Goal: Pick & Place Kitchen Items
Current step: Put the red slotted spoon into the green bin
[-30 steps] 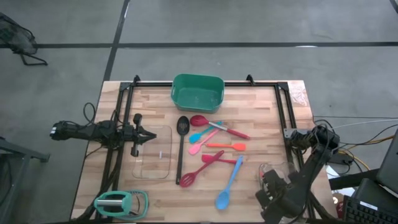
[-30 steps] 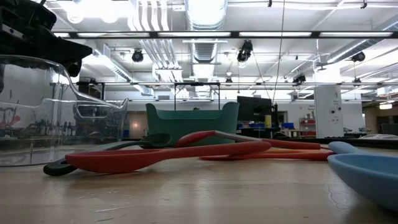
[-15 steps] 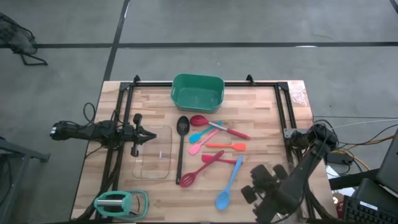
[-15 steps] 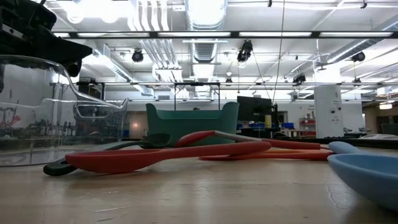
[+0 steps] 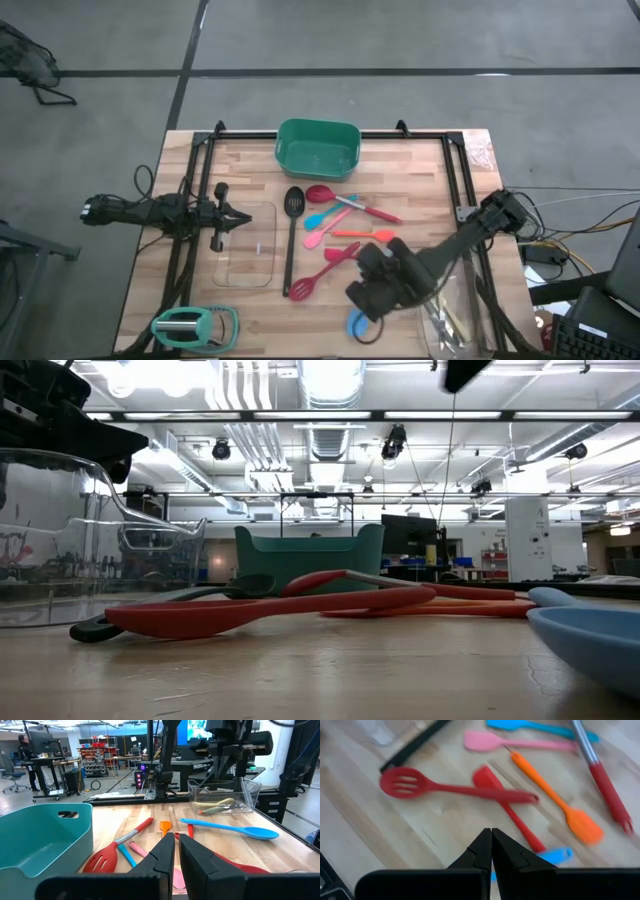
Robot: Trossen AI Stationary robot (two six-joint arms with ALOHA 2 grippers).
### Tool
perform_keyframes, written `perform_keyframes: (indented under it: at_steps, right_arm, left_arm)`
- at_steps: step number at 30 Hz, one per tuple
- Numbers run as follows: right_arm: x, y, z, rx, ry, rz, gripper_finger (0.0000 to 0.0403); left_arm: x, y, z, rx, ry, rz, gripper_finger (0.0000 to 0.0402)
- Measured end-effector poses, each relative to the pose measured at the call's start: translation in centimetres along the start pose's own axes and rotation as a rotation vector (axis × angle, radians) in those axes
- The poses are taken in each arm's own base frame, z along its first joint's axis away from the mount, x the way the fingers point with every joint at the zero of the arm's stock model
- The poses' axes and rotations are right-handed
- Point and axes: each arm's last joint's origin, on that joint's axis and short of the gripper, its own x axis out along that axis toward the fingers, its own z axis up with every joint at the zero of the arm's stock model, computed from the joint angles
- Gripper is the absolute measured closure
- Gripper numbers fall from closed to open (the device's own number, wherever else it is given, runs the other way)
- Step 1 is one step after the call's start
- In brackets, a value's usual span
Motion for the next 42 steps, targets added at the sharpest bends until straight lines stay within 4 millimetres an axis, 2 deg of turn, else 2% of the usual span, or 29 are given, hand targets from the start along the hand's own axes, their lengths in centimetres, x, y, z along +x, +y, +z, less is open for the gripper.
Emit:
perform_keyframes:
  at_steps: [6,18,28,42]
  right_arm:
    - [1.3,-0.3,2.4,-0.065,-0.022,0.01,0.0394]
    - [5.2,-3.0,5.7,-0.118,0.025,-0.104,0.0394]
    - [8.3,-5.9,7.6,-0.136,0.127,-0.175,0.0394]
    - [10.8,-9.0,9.8,-0.288,0.19,-0.226,0.0394]
  left_arm:
    - [0.0,0.0,0.0,0.0,0.0,0.0,0.0369]
    - [0.0,0.0,0.0,0.0,0.0,0.0,0.0369]
    - [0.0,0.0,0.0,0.0,0.0,0.0,0.0369]
    - [0.0,0.0,0.0,0.0,0.0,0.0,0.0369]
